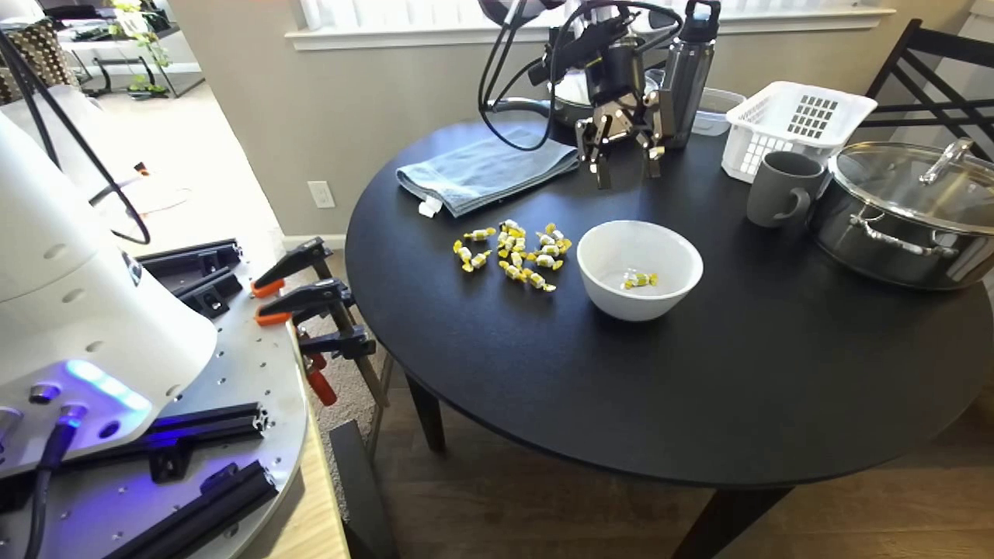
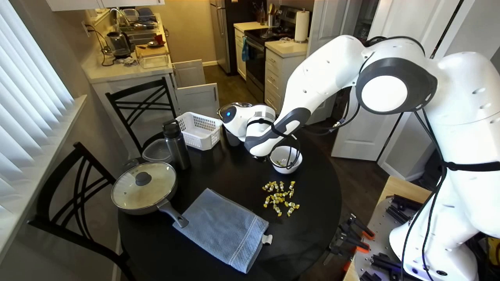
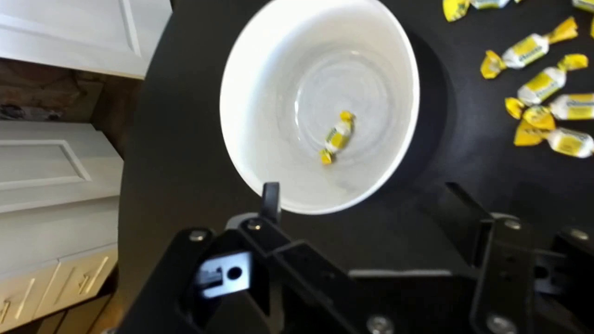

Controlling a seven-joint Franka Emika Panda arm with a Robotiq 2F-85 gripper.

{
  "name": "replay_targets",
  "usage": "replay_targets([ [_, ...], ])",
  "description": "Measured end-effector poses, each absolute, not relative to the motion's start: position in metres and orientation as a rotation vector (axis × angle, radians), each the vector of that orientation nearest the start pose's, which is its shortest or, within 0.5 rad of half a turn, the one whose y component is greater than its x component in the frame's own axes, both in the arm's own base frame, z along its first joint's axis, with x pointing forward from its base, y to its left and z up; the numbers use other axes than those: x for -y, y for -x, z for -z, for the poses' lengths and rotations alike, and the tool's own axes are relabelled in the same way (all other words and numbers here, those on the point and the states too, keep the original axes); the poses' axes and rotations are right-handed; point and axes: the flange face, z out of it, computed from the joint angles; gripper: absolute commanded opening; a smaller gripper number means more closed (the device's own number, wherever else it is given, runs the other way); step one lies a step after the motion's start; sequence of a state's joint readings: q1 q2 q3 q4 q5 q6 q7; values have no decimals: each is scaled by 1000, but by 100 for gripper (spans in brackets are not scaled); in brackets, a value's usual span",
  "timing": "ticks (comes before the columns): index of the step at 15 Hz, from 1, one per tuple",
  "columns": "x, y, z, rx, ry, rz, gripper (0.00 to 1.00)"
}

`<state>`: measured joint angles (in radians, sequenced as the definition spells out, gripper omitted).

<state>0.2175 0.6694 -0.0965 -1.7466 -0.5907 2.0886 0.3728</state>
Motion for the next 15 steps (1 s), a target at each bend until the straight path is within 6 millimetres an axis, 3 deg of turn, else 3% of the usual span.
replay_targets([
  [3, -88, -640, -190, -309, -2637, 125, 100],
  [6, -114, -634, -180, -504, -2665, 40, 100],
  [8, -118, -631, -174, -578, -2664, 2, 100],
  [15, -120, -632, -174, -584, -2664, -12, 100],
])
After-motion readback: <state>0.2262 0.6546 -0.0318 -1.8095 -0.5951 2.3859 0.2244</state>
